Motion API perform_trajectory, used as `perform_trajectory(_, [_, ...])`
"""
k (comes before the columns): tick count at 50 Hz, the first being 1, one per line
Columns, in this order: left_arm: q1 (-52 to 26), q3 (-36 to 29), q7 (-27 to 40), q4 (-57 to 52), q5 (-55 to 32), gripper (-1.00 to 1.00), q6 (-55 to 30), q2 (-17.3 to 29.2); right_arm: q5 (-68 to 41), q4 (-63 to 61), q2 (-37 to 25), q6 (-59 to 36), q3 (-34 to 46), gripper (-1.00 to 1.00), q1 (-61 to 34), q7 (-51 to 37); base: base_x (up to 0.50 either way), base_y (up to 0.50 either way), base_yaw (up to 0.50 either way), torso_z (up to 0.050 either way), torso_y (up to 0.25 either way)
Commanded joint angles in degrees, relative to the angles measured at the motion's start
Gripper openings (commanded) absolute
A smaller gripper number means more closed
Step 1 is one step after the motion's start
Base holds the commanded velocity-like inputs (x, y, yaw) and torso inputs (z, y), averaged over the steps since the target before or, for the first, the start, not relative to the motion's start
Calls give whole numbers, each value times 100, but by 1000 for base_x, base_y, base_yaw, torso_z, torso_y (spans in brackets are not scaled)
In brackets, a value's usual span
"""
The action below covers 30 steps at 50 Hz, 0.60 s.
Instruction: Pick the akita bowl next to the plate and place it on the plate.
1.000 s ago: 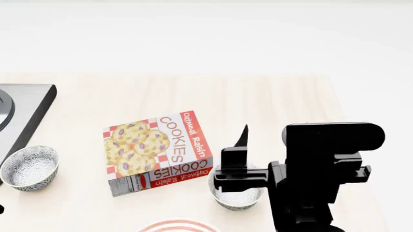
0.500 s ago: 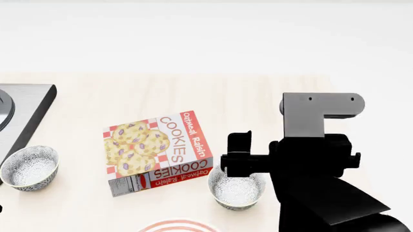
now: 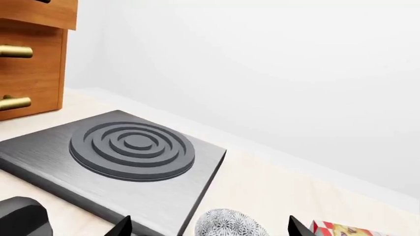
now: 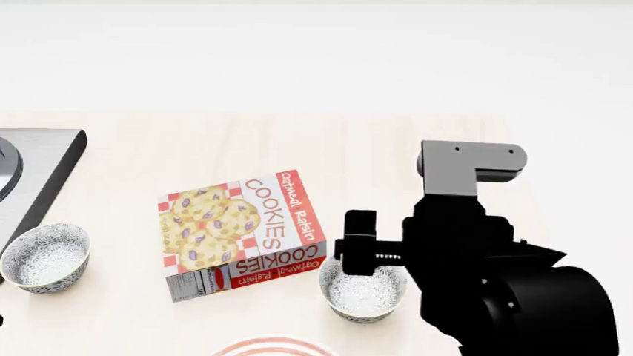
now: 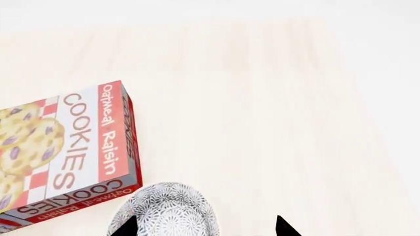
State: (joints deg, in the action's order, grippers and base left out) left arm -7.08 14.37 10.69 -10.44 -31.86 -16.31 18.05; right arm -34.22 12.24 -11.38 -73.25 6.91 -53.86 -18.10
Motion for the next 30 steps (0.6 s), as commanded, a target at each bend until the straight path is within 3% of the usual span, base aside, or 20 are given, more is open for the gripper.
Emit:
perform_trajectory(1, [12,-8,37,-48,-31,100,-26,22,113,923,51,214,245,100,-352,261,0,0,0,0,0])
perform_trajectory(30, [-5,-38,66,1,-73,100,-6,51,380,3093,163,929,455,100,-1149,788,0,0,0,0,0])
